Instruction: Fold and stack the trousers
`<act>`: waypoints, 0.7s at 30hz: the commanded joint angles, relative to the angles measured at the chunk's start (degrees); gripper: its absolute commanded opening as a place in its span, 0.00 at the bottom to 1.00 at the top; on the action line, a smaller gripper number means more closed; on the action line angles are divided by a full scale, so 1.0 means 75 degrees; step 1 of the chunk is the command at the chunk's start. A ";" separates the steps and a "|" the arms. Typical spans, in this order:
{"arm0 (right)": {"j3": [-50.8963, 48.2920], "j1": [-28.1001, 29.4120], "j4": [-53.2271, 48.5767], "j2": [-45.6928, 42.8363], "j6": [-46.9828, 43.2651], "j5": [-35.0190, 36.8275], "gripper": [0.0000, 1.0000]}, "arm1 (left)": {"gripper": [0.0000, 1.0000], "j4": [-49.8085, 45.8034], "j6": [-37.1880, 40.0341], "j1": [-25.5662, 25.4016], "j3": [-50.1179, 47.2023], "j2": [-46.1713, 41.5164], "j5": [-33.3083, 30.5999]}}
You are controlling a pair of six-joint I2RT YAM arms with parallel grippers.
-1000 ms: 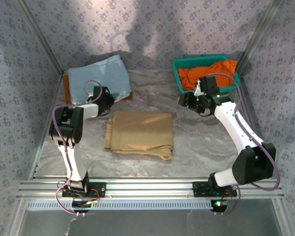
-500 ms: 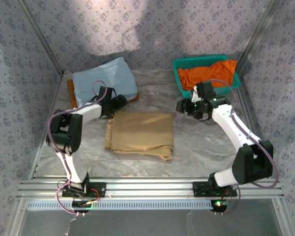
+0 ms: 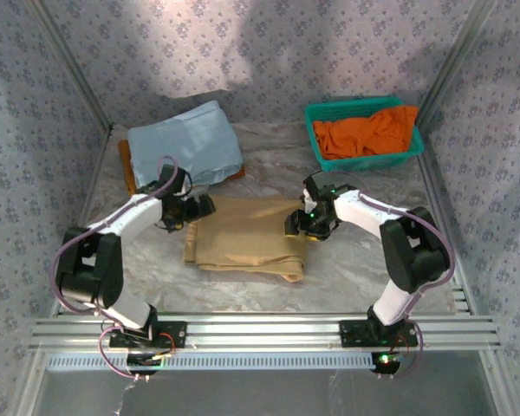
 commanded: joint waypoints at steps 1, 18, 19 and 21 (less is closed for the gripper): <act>-0.0054 0.0031 0.0231 0.0171 -0.0097 -0.0195 0.66 | 0.96 0.0255 0.0465 0.0011 -0.0378 0.0310 0.0330; -0.0324 -0.0099 0.0441 -0.0162 0.0221 -0.0533 0.09 | 0.00 0.0534 0.0475 -0.0126 -0.0737 -0.0293 0.1098; -0.0292 -0.0105 0.0411 -0.0275 0.0269 -0.0539 0.03 | 0.00 0.0369 0.0481 -0.0129 -0.0637 -0.0449 0.1088; -0.0211 -0.0131 0.0351 -0.0560 0.0356 -0.0465 0.00 | 0.00 0.0080 0.0507 -0.0138 -0.0424 -0.0800 0.1124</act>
